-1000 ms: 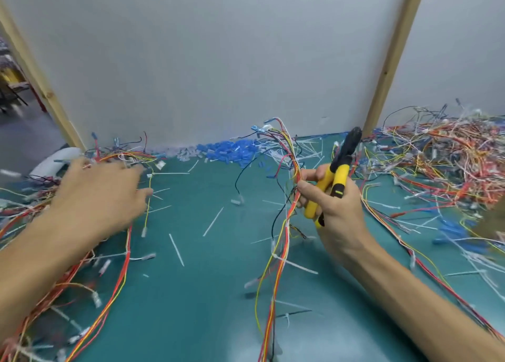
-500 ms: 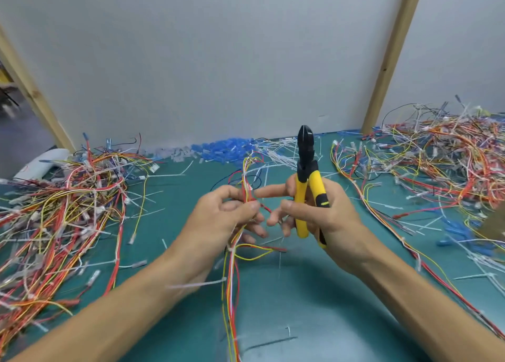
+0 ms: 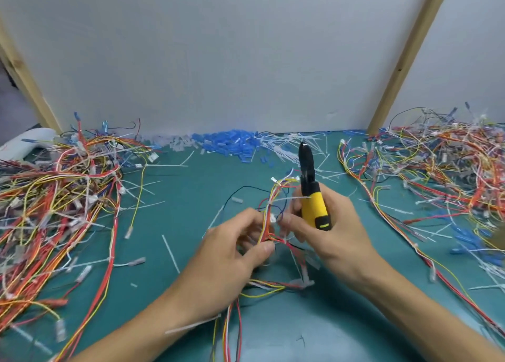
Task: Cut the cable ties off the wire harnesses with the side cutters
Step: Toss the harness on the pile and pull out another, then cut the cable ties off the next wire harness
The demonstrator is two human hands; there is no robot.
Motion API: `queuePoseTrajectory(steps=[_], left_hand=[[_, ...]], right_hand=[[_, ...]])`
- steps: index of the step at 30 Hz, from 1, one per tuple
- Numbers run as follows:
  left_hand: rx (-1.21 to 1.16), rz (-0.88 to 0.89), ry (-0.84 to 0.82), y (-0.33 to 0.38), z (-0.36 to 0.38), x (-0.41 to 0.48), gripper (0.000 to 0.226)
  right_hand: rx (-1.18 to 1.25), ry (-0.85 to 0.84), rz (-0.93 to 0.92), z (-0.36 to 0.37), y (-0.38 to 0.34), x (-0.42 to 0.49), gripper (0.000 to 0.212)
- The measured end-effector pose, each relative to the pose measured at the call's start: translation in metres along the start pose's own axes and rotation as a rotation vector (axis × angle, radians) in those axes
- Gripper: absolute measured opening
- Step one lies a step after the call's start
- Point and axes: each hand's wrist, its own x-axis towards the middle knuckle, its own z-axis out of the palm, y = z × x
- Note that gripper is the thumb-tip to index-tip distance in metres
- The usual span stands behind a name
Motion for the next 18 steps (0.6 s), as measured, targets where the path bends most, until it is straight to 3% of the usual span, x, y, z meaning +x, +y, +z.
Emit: queuePoseTrajectory(steps=[7, 14, 18], left_hand=[[0.019, -0.21, -0.051, 0.0, 0.002, 0.016, 0.007], [-0.167, -0.169, -0.01, -0.009, -0.013, 0.008, 0.01], [-0.332, -0.217, -0.01, -0.011, -0.03, 0.005, 0.024]], right_hand=[[-0.024, 0.0, 0.052, 0.001, 0.005, 0.003, 0.027], [0.007, 0.01, 0.062, 0.003, 0.008, 0.001, 0.026], [0.121, 0.046, 0.067, 0.011, 0.009, 0.001, 0.028]])
